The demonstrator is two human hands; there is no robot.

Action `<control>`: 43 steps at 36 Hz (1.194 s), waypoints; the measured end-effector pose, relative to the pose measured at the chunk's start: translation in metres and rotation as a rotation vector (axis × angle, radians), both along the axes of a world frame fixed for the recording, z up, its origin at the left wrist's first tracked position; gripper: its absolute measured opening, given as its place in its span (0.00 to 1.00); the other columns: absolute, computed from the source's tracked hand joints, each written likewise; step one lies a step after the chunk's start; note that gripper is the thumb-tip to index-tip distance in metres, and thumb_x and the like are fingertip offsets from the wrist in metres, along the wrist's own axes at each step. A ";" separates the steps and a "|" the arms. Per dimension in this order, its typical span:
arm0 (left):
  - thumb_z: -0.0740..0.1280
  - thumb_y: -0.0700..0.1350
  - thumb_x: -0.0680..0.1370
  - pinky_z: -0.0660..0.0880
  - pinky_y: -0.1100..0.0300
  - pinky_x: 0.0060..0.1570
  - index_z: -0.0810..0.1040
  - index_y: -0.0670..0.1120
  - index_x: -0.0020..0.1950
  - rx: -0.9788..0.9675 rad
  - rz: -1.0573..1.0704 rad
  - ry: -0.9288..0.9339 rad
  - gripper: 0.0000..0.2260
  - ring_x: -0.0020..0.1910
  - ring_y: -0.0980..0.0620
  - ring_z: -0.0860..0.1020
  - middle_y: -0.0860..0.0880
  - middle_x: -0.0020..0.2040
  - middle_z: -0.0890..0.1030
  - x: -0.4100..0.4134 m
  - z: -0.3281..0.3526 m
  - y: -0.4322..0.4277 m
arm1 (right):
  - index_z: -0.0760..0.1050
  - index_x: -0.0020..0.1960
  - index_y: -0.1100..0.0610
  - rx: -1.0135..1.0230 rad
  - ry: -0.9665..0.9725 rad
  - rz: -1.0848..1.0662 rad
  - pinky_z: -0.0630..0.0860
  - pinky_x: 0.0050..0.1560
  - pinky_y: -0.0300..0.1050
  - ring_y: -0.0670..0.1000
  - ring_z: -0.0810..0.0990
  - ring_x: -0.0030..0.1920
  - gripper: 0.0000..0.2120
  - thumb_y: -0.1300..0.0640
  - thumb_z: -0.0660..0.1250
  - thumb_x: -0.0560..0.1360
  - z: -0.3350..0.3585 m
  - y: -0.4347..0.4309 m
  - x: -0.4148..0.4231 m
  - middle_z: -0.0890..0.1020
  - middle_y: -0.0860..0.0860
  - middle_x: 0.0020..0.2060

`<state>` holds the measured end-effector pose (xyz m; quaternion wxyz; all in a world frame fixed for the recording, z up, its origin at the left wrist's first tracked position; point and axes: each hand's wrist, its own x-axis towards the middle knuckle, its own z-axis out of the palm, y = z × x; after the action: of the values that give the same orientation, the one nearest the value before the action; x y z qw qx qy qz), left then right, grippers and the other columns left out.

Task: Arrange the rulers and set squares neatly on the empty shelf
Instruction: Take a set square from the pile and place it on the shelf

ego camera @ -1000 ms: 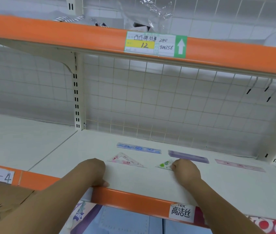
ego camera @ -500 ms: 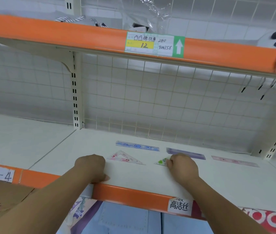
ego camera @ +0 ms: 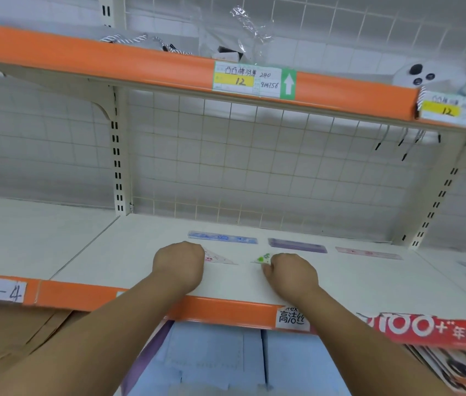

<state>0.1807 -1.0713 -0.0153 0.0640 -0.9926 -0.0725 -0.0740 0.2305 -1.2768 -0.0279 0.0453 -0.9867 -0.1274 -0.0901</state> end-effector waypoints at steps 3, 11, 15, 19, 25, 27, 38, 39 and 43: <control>0.59 0.43 0.79 0.70 0.59 0.41 0.76 0.49 0.58 -0.002 -0.026 -0.011 0.11 0.52 0.50 0.79 0.50 0.55 0.79 0.000 0.003 -0.005 | 0.75 0.48 0.55 -0.001 -0.013 -0.034 0.66 0.40 0.40 0.54 0.79 0.51 0.16 0.47 0.53 0.81 0.003 -0.005 -0.010 0.81 0.53 0.49; 0.59 0.42 0.80 0.69 0.60 0.39 0.77 0.47 0.54 0.028 -0.098 -0.007 0.09 0.46 0.49 0.78 0.50 0.47 0.78 -0.002 0.011 -0.031 | 0.65 0.35 0.54 0.035 0.028 -0.150 0.66 0.38 0.41 0.52 0.72 0.41 0.17 0.48 0.55 0.80 0.006 -0.031 -0.035 0.77 0.52 0.41; 0.59 0.42 0.80 0.71 0.59 0.40 0.77 0.46 0.53 0.018 -0.135 0.011 0.08 0.49 0.49 0.79 0.49 0.50 0.80 -0.005 0.013 -0.051 | 0.61 0.32 0.53 0.048 0.027 -0.166 0.66 0.39 0.41 0.53 0.71 0.41 0.18 0.49 0.55 0.80 0.011 -0.047 -0.042 0.74 0.52 0.38; 0.58 0.43 0.80 0.70 0.58 0.40 0.77 0.46 0.54 0.027 -0.164 0.021 0.08 0.48 0.48 0.78 0.49 0.48 0.79 -0.006 0.015 -0.078 | 0.59 0.31 0.53 0.064 0.020 -0.177 0.66 0.39 0.41 0.54 0.71 0.40 0.20 0.49 0.55 0.80 0.015 -0.069 -0.044 0.67 0.47 0.30; 0.59 0.44 0.80 0.70 0.57 0.43 0.75 0.46 0.57 0.016 -0.188 0.019 0.09 0.53 0.47 0.78 0.48 0.55 0.79 -0.003 0.016 -0.135 | 0.58 0.31 0.53 0.061 0.002 -0.155 0.65 0.39 0.41 0.53 0.70 0.40 0.20 0.49 0.55 0.80 0.021 -0.120 -0.041 0.69 0.49 0.32; 0.59 0.44 0.80 0.70 0.58 0.43 0.75 0.47 0.57 0.013 -0.189 0.015 0.09 0.54 0.47 0.78 0.49 0.55 0.79 -0.001 0.016 -0.157 | 0.58 0.31 0.52 0.051 0.001 -0.142 0.65 0.39 0.41 0.53 0.70 0.40 0.20 0.49 0.55 0.80 0.023 -0.140 -0.038 0.74 0.53 0.37; 0.59 0.43 0.80 0.71 0.58 0.43 0.76 0.46 0.56 0.003 -0.167 0.016 0.08 0.53 0.47 0.78 0.48 0.54 0.79 0.004 0.017 -0.295 | 0.61 0.31 0.54 0.041 -0.006 -0.119 0.61 0.28 0.40 0.53 0.71 0.36 0.19 0.51 0.56 0.79 0.025 -0.273 -0.024 0.69 0.48 0.30; 0.59 0.43 0.80 0.71 0.58 0.43 0.76 0.46 0.56 0.000 -0.167 0.013 0.08 0.53 0.47 0.78 0.48 0.54 0.79 0.004 0.017 -0.307 | 0.61 0.31 0.54 0.041 -0.006 -0.119 0.61 0.28 0.40 0.53 0.71 0.36 0.19 0.51 0.56 0.79 0.025 -0.286 -0.023 0.69 0.48 0.30; 0.60 0.45 0.79 0.71 0.58 0.43 0.76 0.46 0.56 -0.020 -0.164 0.005 0.08 0.53 0.47 0.78 0.48 0.54 0.79 0.002 0.017 -0.353 | 0.61 0.32 0.55 0.029 0.005 -0.105 0.61 0.29 0.40 0.54 0.71 0.37 0.19 0.50 0.56 0.80 0.023 -0.332 -0.024 0.68 0.49 0.30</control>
<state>0.1829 -1.4245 0.0021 0.0481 -0.9959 0.0084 -0.0761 0.2068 -1.6090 -0.0045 0.0549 -0.9915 -0.0740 -0.0920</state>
